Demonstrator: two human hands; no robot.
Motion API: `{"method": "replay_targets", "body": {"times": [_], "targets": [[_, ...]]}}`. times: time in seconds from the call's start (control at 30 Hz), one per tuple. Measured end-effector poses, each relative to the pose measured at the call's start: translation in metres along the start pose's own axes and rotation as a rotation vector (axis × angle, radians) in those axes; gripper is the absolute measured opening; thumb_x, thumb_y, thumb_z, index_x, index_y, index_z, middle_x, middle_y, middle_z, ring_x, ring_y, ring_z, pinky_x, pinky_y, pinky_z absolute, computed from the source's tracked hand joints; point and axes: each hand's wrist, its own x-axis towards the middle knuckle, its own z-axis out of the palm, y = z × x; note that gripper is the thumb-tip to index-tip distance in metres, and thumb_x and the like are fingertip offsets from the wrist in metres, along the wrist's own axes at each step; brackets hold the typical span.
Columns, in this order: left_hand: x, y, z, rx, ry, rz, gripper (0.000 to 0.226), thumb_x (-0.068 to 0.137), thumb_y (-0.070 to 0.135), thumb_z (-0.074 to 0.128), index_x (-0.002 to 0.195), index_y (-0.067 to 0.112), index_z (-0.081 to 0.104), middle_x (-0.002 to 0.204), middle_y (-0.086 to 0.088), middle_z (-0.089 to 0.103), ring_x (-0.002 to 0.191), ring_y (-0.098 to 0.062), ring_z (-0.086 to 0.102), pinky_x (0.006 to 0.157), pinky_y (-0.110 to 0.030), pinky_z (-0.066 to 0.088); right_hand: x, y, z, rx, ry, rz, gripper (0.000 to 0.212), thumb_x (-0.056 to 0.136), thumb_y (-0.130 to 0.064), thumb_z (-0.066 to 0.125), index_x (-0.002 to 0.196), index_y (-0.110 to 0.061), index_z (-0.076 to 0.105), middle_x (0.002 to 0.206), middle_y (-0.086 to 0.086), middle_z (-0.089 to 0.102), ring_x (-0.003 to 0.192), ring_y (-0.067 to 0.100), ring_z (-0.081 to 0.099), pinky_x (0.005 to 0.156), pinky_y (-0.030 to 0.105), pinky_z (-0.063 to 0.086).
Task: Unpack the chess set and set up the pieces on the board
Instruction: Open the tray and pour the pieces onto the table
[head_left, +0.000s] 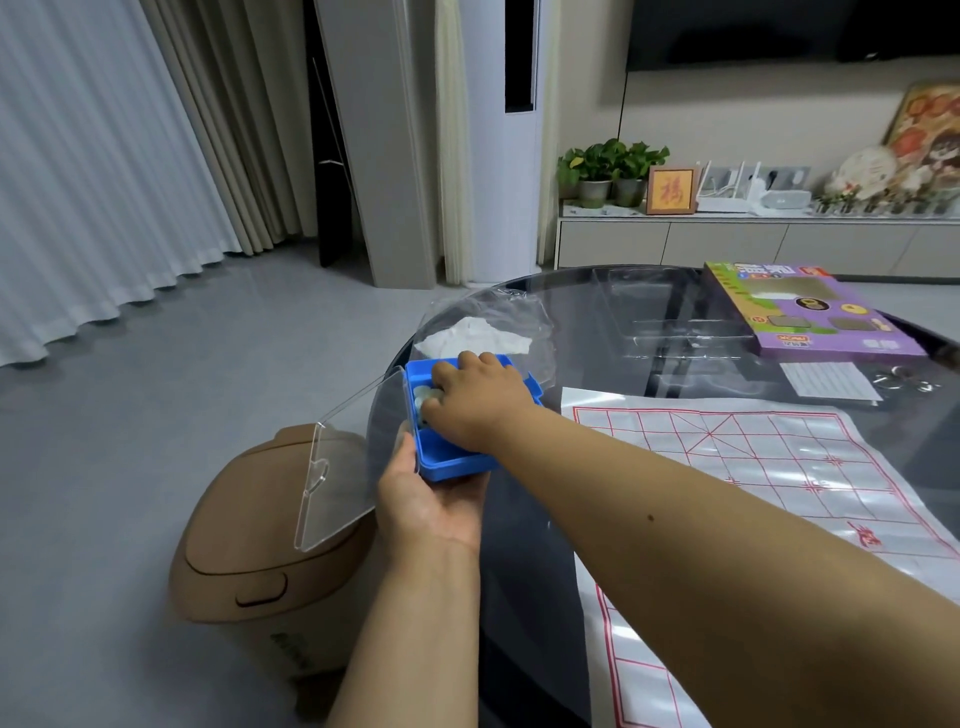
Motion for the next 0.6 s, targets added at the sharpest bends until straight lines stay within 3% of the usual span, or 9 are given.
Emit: {"method": "replay_targets", "body": {"times": [0.13, 0.3, 0.43, 0.6], "targets": [[0.007, 0.002, -0.008, -0.008, 0.015, -0.025, 0.043, 0.101, 0.028, 0.035, 0.133, 0.007, 0.055, 0.129, -0.022, 0.057, 0.112, -0.037, 0.056, 0.106, -0.054, 0.038, 0.003, -0.002, 0.008, 0.016, -0.004, 0.017, 0.041, 0.092, -0.036, 0.032, 0.125, -0.016, 0.046, 0.124, 0.010, 0.046, 0.120, 0.029, 0.036, 0.100, 0.043, 0.031], [0.011, 0.011, -0.015, -0.044, 0.075, -0.096, 0.040, 0.101, 0.025, 0.035, 0.130, 0.008, 0.057, 0.130, -0.022, 0.058, 0.117, -0.039, 0.056, 0.100, -0.057, 0.042, 0.010, 0.003, 0.019, 0.060, -0.118, 0.015, 0.046, 0.091, -0.038, 0.036, 0.131, -0.017, 0.045, 0.139, 0.012, 0.036, 0.132, 0.029, 0.026, 0.108, 0.046, 0.027], [0.017, 0.014, -0.019, -0.029, 0.157, -0.078, 0.038, 0.102, 0.024, 0.036, 0.128, 0.010, 0.058, 0.128, -0.019, 0.060, 0.116, -0.036, 0.057, 0.099, -0.057, 0.043, 0.011, 0.005, 0.026, 0.039, -0.076, -0.017, 0.046, 0.094, -0.047, 0.035, 0.120, -0.014, 0.052, 0.127, 0.009, 0.043, 0.122, 0.027, 0.035, 0.102, 0.042, 0.033], [0.022, 0.008, -0.022, 0.023, 0.265, 0.037, 0.036, 0.102, 0.016, 0.037, 0.134, 0.019, 0.053, 0.129, -0.014, 0.060, 0.117, -0.034, 0.058, 0.101, -0.057, 0.042, 0.003, 0.004, 0.033, 0.073, 0.024, -0.053, 0.035, 0.094, -0.038, 0.038, 0.105, -0.008, 0.054, 0.113, 0.008, 0.052, 0.113, 0.026, 0.042, 0.089, 0.039, 0.041]]}}
